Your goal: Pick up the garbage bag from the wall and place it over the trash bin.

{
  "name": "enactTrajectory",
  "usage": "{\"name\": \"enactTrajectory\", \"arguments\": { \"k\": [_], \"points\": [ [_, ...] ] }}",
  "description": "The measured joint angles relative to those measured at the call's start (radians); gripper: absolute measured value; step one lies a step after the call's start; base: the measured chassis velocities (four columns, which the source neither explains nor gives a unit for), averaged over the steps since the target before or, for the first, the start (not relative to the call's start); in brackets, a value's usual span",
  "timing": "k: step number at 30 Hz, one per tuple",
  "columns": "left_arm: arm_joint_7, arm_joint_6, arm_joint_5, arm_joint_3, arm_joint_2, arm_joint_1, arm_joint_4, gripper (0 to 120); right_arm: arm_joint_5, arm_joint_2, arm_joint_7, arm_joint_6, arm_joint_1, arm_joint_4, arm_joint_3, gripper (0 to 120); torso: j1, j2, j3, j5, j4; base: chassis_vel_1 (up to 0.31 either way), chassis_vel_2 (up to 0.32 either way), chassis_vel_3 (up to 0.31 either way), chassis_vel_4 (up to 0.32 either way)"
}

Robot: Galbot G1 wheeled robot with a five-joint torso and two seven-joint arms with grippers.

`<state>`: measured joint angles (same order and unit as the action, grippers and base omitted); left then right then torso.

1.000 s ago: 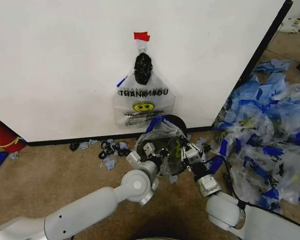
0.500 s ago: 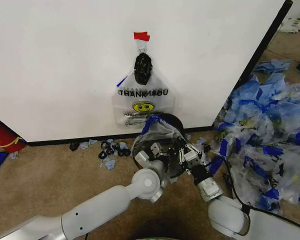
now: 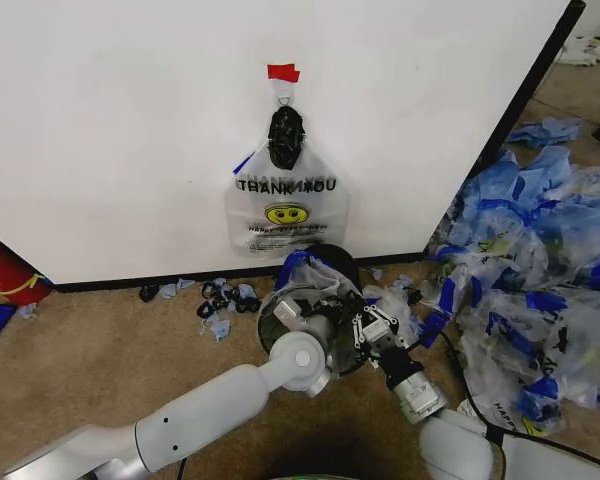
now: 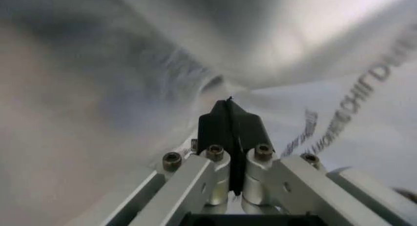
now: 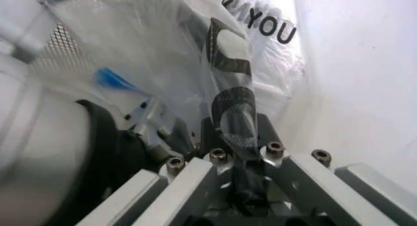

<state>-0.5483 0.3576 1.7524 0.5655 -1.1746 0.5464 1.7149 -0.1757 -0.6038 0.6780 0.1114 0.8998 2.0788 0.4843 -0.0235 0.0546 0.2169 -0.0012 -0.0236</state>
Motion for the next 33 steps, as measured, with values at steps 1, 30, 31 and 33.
{"name": "enactTrajectory", "arguments": {
  "k": [1,30,31,33],
  "points": [
    [-0.004,0.0,0.0,0.0,0.002,0.001,0.004,0,-0.005,-0.002,0.003,0.0,-0.004,-0.003,-0.002,0,0.0,0.0,0.0,0.0,0.0,0.0,0.0,0.0,0.0],
    [-0.065,0.003,0.02,0.026,0.239,0.023,0.245,0,-0.182,-0.074,0.095,-0.034,-0.02,-0.084,-0.023,0,0.0,0.0,0.0,-0.0002,-0.0001,0.0,0.0,0.0,0.0],
    [-0.058,0.002,0.011,0.024,0.254,0.022,0.256,0,-0.193,-0.077,0.098,-0.034,-0.02,-0.085,-0.023,0,0.0,0.0,0.0,0.0,0.0,0.0,0.0,0.0,0.0],
    [-0.036,-0.005,-0.009,0.015,0.286,0.02,0.276,0,-0.238,-0.083,0.104,-0.03,-0.018,-0.081,-0.024,0,0.0,0.0,0.0,-0.0002,-0.0001,0.0,0.0,0.0,0.0]
  ]
}}
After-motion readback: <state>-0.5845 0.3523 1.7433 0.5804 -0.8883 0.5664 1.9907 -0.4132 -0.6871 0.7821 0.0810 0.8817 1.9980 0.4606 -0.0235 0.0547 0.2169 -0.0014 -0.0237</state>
